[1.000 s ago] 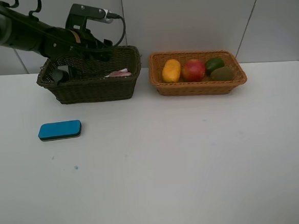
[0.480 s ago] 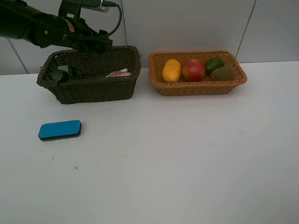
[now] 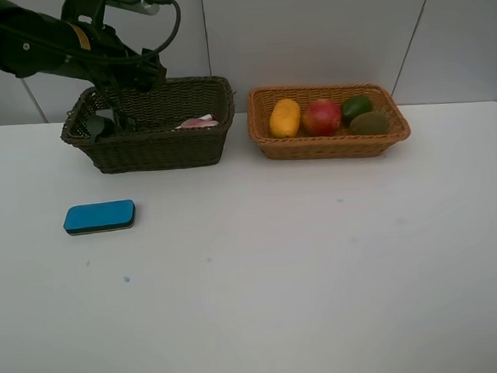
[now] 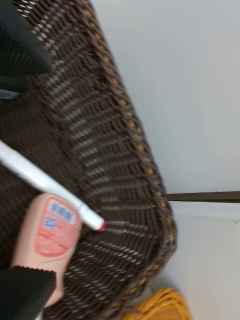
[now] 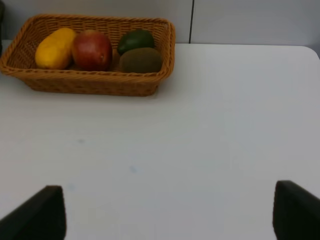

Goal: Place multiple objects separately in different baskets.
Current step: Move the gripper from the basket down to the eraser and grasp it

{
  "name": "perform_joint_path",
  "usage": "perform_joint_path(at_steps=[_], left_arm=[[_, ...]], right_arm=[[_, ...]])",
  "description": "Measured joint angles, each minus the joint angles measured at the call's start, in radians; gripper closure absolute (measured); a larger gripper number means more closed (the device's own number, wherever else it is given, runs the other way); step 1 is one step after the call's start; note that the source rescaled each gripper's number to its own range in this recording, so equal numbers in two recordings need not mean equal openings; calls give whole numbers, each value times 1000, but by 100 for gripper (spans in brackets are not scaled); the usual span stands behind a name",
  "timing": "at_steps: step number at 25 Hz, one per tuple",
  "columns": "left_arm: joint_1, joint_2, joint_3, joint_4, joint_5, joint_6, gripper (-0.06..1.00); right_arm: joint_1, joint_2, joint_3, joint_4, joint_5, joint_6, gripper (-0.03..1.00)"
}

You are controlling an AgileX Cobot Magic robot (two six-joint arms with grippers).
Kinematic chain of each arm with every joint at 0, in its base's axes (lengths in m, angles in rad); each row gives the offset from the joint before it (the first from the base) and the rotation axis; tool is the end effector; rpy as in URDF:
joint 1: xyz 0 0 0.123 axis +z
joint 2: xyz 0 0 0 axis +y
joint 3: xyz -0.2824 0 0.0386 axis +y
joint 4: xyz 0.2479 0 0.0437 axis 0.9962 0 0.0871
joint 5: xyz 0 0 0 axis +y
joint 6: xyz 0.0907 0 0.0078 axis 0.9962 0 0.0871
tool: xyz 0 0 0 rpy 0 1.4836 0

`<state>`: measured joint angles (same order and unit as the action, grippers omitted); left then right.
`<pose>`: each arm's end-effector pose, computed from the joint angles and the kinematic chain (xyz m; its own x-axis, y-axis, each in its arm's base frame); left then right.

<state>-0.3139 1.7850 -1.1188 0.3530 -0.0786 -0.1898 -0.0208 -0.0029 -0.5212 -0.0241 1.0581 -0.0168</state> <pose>0.3790 -0.1256 0.2277 -0.4008 0.2998 -0.8657 0.4012 0.9069 0.1283 -0.0078 -0.0018 0.2832 -0.4328 -0.0196 -0.9013 0.0274 0.9990 -0.0349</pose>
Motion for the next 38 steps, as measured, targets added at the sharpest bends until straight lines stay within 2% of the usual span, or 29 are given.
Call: perform_joint_path(at_steps=[5, 10, 14, 20, 23, 31, 38], left_arm=[[0, -96, 116, 16, 8, 0, -6], [0, -195, 216, 72, 40, 0, -6], [-9, -280, 275, 113, 161, 10, -6], [-40, -333, 290, 118, 417, 151, -6], [-45, -334, 290, 88, 517, 241, -6], [-45, -317, 279, -90, 640, 604, -6], [-44, -162, 145, -129, 775, 732, -6]], right_arm=[[0, 0, 0, 0, 0, 0, -3], [0, 0, 0, 0, 0, 0, -3], [0, 0, 0, 0, 0, 0, -3], [0, 0, 0, 0, 0, 0, -3], [0, 0, 0, 0, 0, 0, -3], [0, 0, 0, 0, 0, 0, -3], [0, 0, 0, 0, 0, 0, -3]])
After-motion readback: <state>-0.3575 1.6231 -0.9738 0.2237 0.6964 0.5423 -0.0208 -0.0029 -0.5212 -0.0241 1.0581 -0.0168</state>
